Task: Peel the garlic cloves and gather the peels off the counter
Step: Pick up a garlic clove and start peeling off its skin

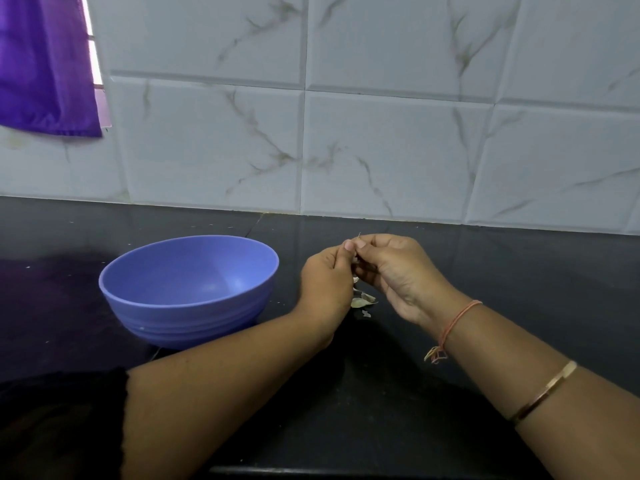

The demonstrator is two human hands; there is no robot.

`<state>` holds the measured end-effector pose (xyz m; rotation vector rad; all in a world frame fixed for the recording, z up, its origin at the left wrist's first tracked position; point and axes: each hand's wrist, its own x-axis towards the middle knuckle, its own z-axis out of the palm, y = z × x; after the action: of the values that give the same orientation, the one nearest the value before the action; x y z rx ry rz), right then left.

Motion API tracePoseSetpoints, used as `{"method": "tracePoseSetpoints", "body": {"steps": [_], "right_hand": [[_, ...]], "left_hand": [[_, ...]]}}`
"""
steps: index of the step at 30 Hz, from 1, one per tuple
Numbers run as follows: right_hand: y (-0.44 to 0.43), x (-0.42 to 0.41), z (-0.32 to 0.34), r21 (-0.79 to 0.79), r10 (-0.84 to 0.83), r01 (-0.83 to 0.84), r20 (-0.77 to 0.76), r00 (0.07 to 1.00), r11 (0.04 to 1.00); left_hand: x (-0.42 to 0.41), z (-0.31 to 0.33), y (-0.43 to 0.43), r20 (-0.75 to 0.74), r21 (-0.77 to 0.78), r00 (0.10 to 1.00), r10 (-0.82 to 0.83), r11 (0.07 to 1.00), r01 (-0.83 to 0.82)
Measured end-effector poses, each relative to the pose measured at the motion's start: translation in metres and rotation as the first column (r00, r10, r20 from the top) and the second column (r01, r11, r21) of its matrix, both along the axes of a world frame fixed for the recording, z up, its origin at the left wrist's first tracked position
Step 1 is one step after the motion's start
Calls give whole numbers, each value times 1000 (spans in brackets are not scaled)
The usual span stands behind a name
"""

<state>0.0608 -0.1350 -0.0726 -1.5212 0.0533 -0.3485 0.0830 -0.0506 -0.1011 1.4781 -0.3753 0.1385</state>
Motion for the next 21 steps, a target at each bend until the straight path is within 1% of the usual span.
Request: {"method": "tracePoseSetpoints", "body": {"steps": [4,7,9,11,14,18,21], "right_hand": [[7,0,-4,-47,-60,60,20,998,997],[11,-2,-6,-121,-51,57,48,998,991],[13,-2,-6,-162,-51,62,72,996,985],[14,-1,-6,-179,-64,78,87,994,981],[9,0,-3,-199,-43,53,55,998,979],[-4,-1,4,-168,28,-26,7,1000,985],[-9,-4,7,-129,37,-41,-34,999,991]], "left_hand": [[2,-1,0,-72,4,997,20,1000,-20],[6,0,3,-161,-64,985,59,995,-70],[9,3,5,-186,-94,979,82,990,-101],[11,4,6,-184,-112,979,86,988,-108],[10,1,3,-186,-104,979,79,990,-100],[10,0,3,-145,-80,986,81,992,-93],[12,-1,4,-125,-50,988,91,994,-98]]}}
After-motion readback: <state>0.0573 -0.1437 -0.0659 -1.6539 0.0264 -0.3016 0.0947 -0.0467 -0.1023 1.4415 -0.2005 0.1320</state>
